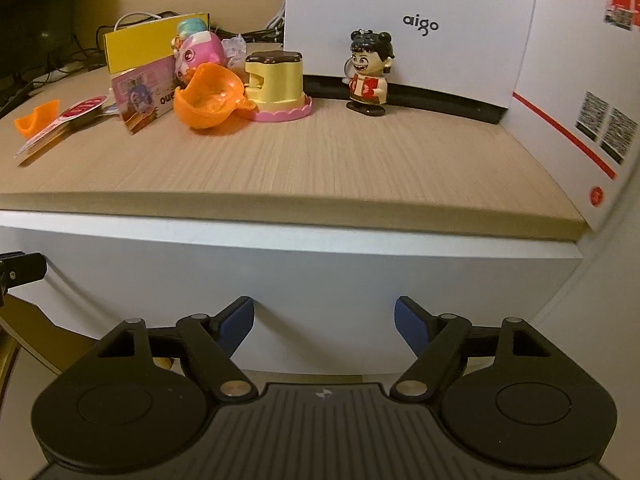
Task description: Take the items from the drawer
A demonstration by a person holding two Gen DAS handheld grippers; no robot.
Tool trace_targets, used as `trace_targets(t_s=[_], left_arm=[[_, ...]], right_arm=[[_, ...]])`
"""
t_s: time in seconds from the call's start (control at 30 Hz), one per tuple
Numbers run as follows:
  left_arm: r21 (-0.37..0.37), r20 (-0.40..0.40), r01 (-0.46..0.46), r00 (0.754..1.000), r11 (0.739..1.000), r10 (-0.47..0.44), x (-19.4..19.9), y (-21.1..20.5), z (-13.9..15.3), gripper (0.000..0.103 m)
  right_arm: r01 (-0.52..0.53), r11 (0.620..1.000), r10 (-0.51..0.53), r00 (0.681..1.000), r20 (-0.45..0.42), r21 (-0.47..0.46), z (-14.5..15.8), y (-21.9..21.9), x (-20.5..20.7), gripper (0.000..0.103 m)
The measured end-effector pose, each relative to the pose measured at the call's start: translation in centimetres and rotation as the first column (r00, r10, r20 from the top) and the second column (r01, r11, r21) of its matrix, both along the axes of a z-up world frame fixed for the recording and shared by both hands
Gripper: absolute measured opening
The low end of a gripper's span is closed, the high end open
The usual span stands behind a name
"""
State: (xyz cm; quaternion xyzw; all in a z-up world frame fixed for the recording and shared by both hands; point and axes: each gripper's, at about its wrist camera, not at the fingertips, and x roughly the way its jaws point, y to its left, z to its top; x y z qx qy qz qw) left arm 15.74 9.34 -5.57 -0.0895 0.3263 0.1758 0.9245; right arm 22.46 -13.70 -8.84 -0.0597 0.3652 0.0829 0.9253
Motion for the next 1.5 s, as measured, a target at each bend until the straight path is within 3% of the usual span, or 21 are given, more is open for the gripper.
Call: trace_targets(t_s=[0.13, 0.37, 0.5, 0.73, 0.93, 1.07, 1.2, 1.33, 1.5], left_arm=[[-0.048, -0.033, -0.021, 0.999, 0.999, 0.019, 1.2, 0.6, 0.5, 0.028], [0.025, 0.032, 0.047, 0.998, 0.999, -0.047, -0.6, -1.5, 2.2, 0.029], [0.009, 0.047, 0.07, 0.996, 0.998, -0.07, -3.9, -3.6, 3.2, 0.029], [-0.055, 0.061, 0.097, 0.994, 0.994, -0.094, -10.0, -8.2, 4.1, 0.029], [-0.061, 0.079, 0.085, 0.994, 0.994, -0.081, -13.5, -11.7, 3.9, 0.029], [-0.053, 0.051, 0.065, 0.997, 0.996, -0.062, -14.7, -13.5, 2.8, 0.029], [-0.072, 0.043, 0.054, 0.998, 0.996, -0.051, -15.8, -14.2, 2.4, 0.028], [-0.066, 0.064, 0.057, 0.997, 0.996, -0.053, -16.3, -14.2, 2.8, 0.028], [-0.044, 0.073, 0.052, 0.996, 0.998, -0.049, -16.2, -14.2, 2.8, 0.028]], right_arm=[[0.003, 1.0, -0.003, 1.0, -0.011, 0.019, 0.0, 0.1, 1.3, 0.08], [-0.001, 1.0, 0.001, 1.0, -0.001, 0.029, 0.7, -0.6, 0.8, 0.08], [0.008, 0.998, -0.009, 1.0, 0.023, 0.059, 2.5, -1.9, -2.1, 0.081], [0.009, 0.998, -0.012, 0.999, 0.042, 0.069, 3.8, -4.6, -11.0, 0.083], [0.004, 0.999, -0.01, 0.992, 0.129, 0.047, 5.1, -6.4, -16.5, 0.085], [-0.011, 0.997, 0.0, 0.991, 0.134, 0.083, 5.1, -7.2, -17.6, 0.086], [-0.027, 0.991, 0.015, 0.996, 0.087, 0.13, 5.1, -7.3, -17.6, 0.086], [-0.058, 0.991, 0.049, 0.996, 0.075, 0.122, 5.6, -6.5, -17.9, 0.086], [-0.074, 0.992, 0.061, 0.991, 0.123, 0.106, 6.9, -6.1, -18.7, 0.089]])
